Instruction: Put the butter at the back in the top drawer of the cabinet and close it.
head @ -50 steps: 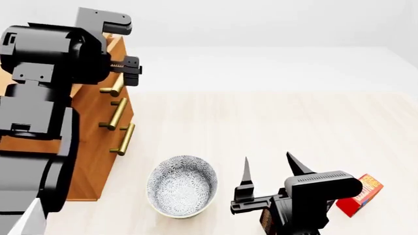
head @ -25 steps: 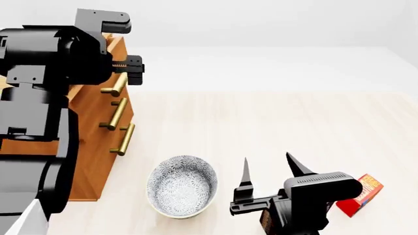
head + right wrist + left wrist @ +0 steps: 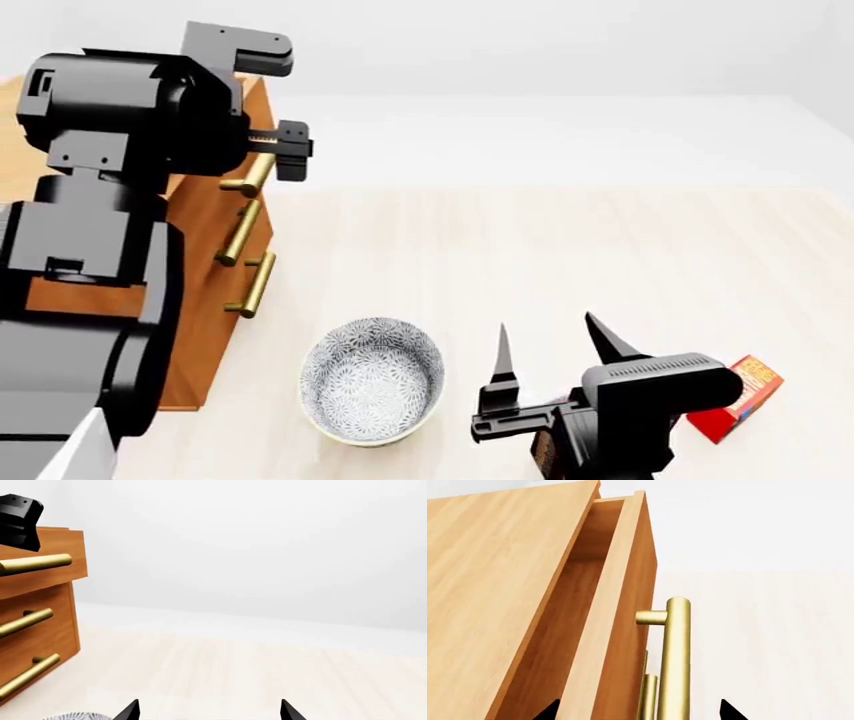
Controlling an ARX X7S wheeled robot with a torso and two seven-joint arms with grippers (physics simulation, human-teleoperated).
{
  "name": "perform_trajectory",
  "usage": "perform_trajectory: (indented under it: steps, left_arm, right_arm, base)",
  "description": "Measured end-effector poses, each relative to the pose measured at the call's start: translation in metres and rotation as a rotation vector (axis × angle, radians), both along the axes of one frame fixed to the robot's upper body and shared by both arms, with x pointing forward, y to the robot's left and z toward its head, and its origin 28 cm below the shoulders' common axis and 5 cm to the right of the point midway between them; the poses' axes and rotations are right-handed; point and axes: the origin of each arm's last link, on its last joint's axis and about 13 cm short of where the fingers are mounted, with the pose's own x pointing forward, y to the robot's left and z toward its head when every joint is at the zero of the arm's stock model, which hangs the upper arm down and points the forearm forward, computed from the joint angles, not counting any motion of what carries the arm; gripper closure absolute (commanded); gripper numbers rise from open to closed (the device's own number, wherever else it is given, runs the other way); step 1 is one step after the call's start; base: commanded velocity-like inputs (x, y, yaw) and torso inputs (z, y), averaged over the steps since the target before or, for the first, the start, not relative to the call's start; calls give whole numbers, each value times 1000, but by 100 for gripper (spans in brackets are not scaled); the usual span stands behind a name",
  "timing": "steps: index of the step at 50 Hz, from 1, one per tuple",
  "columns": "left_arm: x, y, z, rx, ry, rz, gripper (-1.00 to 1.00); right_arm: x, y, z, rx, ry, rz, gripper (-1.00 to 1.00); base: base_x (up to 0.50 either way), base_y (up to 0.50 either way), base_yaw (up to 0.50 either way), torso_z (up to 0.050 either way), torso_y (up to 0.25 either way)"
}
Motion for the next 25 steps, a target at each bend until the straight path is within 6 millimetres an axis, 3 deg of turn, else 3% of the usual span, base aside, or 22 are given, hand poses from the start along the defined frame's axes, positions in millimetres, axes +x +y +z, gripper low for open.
perform_trajectory:
  steps: [8, 13, 25]
  left_arm:
    - [-2, -5, 0, -36, -3, -22, -100]
    - [-3, -10, -13, -100, 57, -57, -100]
    - [-7, -24, -12, -125, 64, -115, -100]
  right_arm:
    - [-1, 0, 0, -2, -1, 1, -100]
    - [-1, 1, 0, -3, -3, 0, -100]
    - [-2, 0, 0, -3, -6, 1, -100]
  base:
    - [0, 0, 0, 0, 0]
    - [0, 0, 0, 0, 0]
    - [-3, 0, 1, 0, 0]
